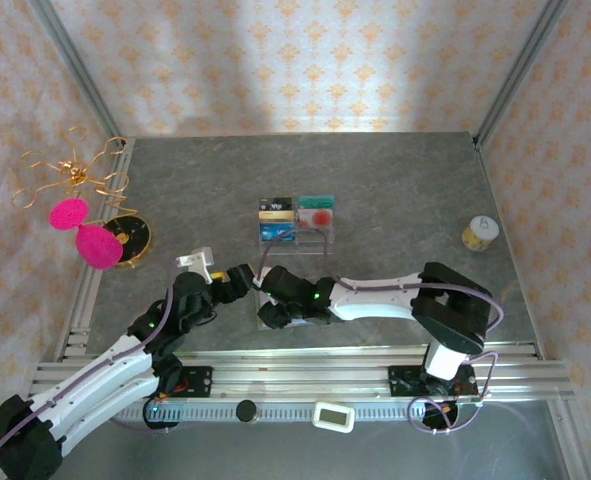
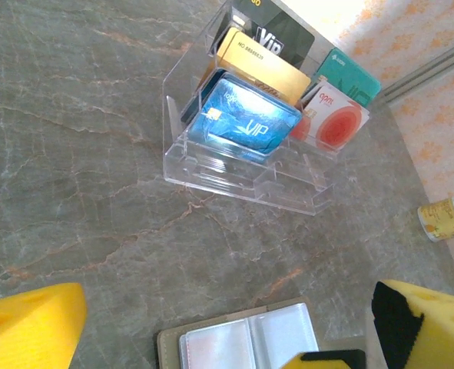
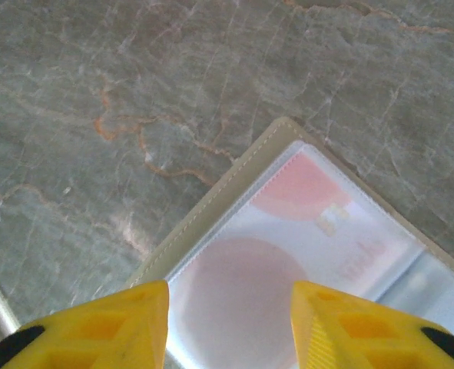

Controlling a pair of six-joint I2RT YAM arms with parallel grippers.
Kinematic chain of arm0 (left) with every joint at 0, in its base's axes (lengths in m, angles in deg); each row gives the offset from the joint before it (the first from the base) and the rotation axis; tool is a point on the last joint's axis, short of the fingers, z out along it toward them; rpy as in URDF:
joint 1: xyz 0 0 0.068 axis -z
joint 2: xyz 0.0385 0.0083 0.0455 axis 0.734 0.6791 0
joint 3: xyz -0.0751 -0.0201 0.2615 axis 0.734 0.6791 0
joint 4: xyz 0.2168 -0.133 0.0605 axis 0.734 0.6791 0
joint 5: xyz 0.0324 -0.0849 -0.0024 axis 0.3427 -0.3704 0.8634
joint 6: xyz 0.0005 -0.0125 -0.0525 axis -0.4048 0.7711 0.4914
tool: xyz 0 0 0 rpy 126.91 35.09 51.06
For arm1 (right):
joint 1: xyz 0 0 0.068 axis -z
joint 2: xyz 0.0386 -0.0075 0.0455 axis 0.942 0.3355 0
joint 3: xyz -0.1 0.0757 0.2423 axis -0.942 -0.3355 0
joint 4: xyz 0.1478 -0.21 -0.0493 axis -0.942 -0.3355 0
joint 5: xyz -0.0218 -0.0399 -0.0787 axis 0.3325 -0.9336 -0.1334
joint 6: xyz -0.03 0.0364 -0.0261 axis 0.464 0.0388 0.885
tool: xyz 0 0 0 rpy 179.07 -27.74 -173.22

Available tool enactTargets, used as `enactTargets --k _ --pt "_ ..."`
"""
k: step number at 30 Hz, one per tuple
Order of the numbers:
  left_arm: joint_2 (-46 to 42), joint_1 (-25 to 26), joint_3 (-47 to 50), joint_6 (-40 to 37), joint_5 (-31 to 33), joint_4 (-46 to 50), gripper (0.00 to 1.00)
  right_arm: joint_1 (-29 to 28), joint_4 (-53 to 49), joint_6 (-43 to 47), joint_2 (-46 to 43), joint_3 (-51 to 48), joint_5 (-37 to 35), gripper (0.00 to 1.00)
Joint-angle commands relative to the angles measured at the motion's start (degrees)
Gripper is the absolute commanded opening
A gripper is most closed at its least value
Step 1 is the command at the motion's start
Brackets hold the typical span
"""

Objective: Take the credit cards out of the card holder

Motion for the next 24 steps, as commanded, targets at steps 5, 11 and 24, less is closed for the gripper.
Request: enactTargets --k 5,11,24 --pt "0.03 -0.53 0.73 0.36 -1.74 1.38 0.92 -0.68 -3.05 -0.84 6.71 3.99 -5.78 0.43" --pt "1.01 -0.49 0.69 -0.89 -3.07 1.34 0.88 -1.11 -3.06 -2.82 8.29 3.30 -6.20 0.27" --pt "9.61 1.22 1.96 -0.62 -10.98 -3.96 0.29 -0.31 12.63 -13.02 -0.07 -3.94 -5.43 0.00"
